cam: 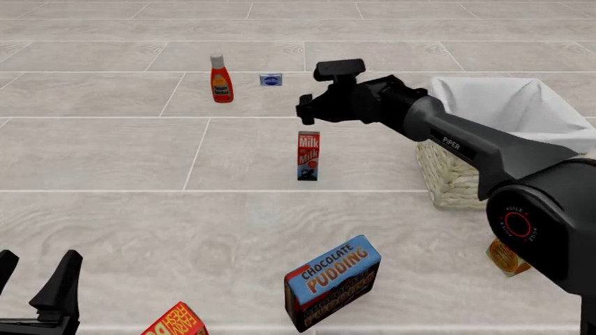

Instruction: Pick the milk and place it in the basket.

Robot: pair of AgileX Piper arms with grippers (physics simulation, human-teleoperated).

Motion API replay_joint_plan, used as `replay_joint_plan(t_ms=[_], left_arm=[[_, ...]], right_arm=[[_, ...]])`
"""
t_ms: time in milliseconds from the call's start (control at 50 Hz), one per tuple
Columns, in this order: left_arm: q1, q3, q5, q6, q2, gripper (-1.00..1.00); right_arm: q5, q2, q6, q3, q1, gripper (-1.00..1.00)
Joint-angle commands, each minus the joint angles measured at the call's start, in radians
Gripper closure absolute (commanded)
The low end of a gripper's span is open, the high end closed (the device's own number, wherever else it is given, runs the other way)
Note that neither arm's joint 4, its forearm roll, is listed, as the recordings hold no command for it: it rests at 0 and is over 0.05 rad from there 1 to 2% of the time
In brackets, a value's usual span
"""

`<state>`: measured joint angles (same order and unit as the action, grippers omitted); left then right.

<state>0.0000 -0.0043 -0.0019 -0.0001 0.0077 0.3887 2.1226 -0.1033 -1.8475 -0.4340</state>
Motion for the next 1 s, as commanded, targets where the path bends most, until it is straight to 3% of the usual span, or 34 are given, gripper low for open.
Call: replay_joint_plan(t_ms=[20,1000], left_arm=[[0.0,0.0,0.0,0.0,0.0,-1.0],[0.0,0.0,0.0,0.0,0.0,-1.0]], right_arm=[[0.005,0.093,-0.009,-0.067,-0.001,-1.0],[-0.193,0.146,-0.12,0.129,-0.022,-1.0]])
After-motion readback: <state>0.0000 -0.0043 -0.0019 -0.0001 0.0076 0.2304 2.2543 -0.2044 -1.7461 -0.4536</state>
